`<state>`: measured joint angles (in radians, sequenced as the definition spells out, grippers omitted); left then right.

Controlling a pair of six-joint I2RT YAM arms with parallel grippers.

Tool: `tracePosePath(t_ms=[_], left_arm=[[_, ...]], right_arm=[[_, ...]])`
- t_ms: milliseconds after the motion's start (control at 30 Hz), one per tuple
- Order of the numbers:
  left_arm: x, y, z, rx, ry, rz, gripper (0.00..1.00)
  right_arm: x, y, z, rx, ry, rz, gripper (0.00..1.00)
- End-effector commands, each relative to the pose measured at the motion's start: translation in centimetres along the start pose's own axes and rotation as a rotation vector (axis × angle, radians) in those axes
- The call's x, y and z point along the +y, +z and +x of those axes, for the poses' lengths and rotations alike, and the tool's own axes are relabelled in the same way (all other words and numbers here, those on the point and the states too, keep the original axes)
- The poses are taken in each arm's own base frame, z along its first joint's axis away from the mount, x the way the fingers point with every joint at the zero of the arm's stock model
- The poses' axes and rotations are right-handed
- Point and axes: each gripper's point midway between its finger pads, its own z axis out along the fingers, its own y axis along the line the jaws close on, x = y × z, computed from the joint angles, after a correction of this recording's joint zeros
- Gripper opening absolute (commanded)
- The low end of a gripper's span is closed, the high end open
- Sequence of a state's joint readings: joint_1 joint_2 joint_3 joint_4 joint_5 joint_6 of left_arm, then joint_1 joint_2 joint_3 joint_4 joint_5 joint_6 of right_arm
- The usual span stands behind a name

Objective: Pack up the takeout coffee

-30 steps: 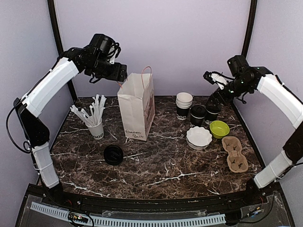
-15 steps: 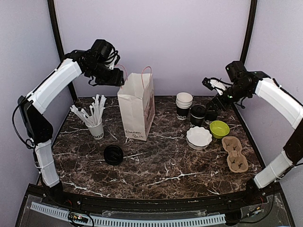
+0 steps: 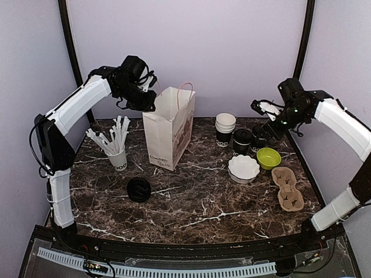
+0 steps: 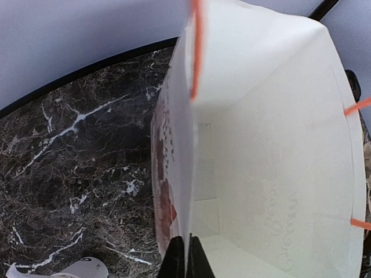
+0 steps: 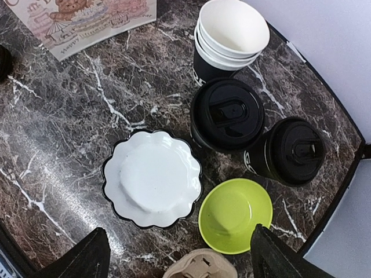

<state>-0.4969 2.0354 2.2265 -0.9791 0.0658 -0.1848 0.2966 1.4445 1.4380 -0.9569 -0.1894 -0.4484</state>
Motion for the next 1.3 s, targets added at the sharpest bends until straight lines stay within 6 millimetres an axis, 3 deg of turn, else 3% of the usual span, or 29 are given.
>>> tracePosePath(t_ms=[0, 133, 233, 367, 500, 633, 767, 933, 1033, 1267], left_arm=[[-2.2, -4.7, -3.1, -0.133, 0.051, 0.098, 0.00], [-4.1, -7.3, -3.0, -0.162, 0.101, 0.180, 0.00], [-6.9, -10.6, -2.6, -0.197, 0.139, 0.341, 0.00], [-11.1, -13.6, -0.6, -0.203, 0.242, 0.518, 0.00], [-13.9, -15.1, 2.2, -0.191, 0.368, 0.551, 0.00], [-16.0, -15.3, 5.3, -0.149, 0.464, 0.598, 0.00], [-18.3, -15.3, 8.6, -0.094, 0.571, 0.637, 0.00], [-20.2, -14.5, 11.3, -0.033, 0.655, 0.664, 0.00], [-20.9, -13.5, 12.5, 0.008, 0.680, 0.666, 0.00], [-21.3, -11.1, 13.5, 0.065, 0.698, 0.671, 0.00]], right_arm=[[-0.7, -1.0, 3.3, 0.090, 0.014, 0.057, 0.84], [-2.2, -1.3, 8.9, 0.253, 0.029, 0.141, 0.86], [-3.6, -1.6, 13.6, 0.369, 0.070, 0.187, 0.86], [-5.1, -1.4, 20.2, 0.498, 0.166, 0.227, 0.85], [-6.2, -1.1, 23.8, 0.544, 0.283, 0.228, 0.78], [-5.9, 0.4, 25.0, 0.547, 0.352, 0.179, 0.76], [-5.2, 2.1, 24.0, 0.494, 0.389, 0.085, 0.71], [-4.1, 3.5, 23.5, 0.475, 0.409, -0.027, 0.66], [-3.2, 3.2, 23.7, 0.489, 0.403, -0.065, 0.65], [-0.9, 0.9, 25.1, 0.536, 0.332, -0.074, 0.72]])
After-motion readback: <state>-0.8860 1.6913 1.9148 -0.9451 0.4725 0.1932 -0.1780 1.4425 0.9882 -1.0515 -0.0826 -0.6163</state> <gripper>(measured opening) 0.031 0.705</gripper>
